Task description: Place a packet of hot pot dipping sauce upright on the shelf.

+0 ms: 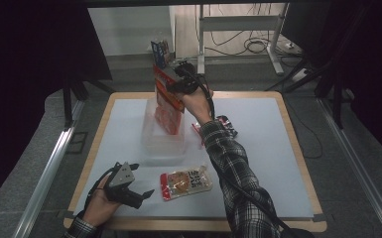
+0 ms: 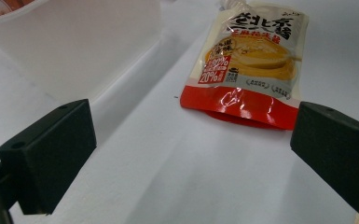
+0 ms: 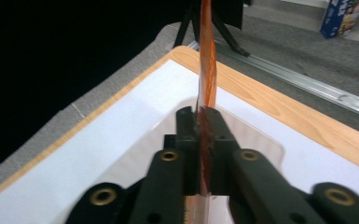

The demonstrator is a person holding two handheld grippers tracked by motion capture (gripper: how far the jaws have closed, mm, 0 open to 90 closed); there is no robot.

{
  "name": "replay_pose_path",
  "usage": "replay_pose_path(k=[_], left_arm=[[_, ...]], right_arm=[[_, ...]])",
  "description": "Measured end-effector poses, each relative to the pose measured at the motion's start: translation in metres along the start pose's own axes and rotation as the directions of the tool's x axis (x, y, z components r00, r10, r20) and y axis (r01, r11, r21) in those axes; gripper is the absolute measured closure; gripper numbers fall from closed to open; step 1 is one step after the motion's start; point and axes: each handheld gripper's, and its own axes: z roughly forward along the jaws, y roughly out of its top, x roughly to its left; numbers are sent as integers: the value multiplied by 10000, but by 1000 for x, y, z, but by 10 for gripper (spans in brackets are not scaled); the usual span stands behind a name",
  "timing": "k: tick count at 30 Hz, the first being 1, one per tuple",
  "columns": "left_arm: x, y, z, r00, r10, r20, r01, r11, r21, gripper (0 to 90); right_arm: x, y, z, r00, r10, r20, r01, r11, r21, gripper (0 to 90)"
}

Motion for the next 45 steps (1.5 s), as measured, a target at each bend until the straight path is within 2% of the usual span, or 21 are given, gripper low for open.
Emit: replay_pose_path(k=[4,5,6,9,13,14,15,16,18,20,21,25,26,27,29,30,33,38,39,41,45], left_arm=[[0,0,0,10000,-12,1,12,10000,-1,0],[0,0,0,10000,-12,1,12,10000,-1,0],[0,0,0,10000,0,-10,0,10000,7,0],[-1,0,1,10000,22,-12,-22,10000,46,0],[-1,0,1,10000,18,-13,-18,10000,46,0],[-1,0,1,10000,18,-13,-18,10000,46,0],[-1,0,1,10000,18,-15,-17,10000,52,0],[-1,0,1,10000,18,-15,-17,10000,52,0],[-1,0,1,10000,21,-21,-21,10000,66,0],[-1,0,1,10000,21,-29,-21,10000,67,0],[-1,0,1,10000,21,-29,-21,10000,67,0],[-1,0,2,10000,33,-21,-33,10000,64,0],[-1,0,2,10000,44,-19,-44,10000,73,0],[-1,0,2,10000,45,-13,-45,10000,76,0],[-1,0,2,10000,57,-8,-57,10000,81,0],[-1,0,2,10000,61,-9,-61,10000,78,0],[-2,0,2,10000,76,-9,-76,9999,82,0],[-2,0,2,10000,86,-33,-86,9999,95,0],[-2,0,2,9999,90,-46,-89,9999,96,0],[-2,-1,1,9999,84,-68,-83,9999,86,0],[-3,-1,1,9999,69,-83,-68,9999,78,0]], right_arm=[[-2,1,-4,9969,-488,614,482,9988,118,628],[-2,1,-4,9969,-488,614,482,9988,118,628],[-4,1,-7,9942,-678,839,669,9977,130,501],[-6,-1,-10,9902,-876,1084,871,9962,93,360],[-9,-6,-14,9799,-1442,1377,1428,9896,198,220],[-9,-6,-14,9799,-1442,1377,1428,9896,198,220],[-9,-8,-16,9740,-1807,1368,1782,9835,302,161],[-9,-8,-16,9740,-1807,1368,1782,9835,302,161],[-8,-11,-19,9674,-2150,1339,2115,9766,398,62],[-6,-13,-21,9566,-2438,1594,2396,9698,455,11],[-6,-13,-21,9566,-2438,1594,2396,9698,455,11],[-2,-17,-30,9238,-3249,2026,3284,9444,172,0],[-2,-19,-34,9113,-3526,2127,3582,9336,132,0],[-3,-20,-36,9113,-3544,2096,3611,9325,67,0],[-5,-22,-41,9253,-3410,1660,3471,9378,-81,0],[-5,-23,-43,9288,-3300,1686,3354,9421,-37,0],[-7,-26,-47,9269,-3329,1735,3386,9409,-39,0],[-11,-35,-56,9342,-3150,1676,3217,9468,-135,0],[-11,-37,-57,9354,-3142,1624,3186,9479,-14,0],[-11,-44,-59,9294,-3230,1784,3215,9461,382,7],[-11,-55,-61,9326,-3273,1524,3210,9449,645,6]])
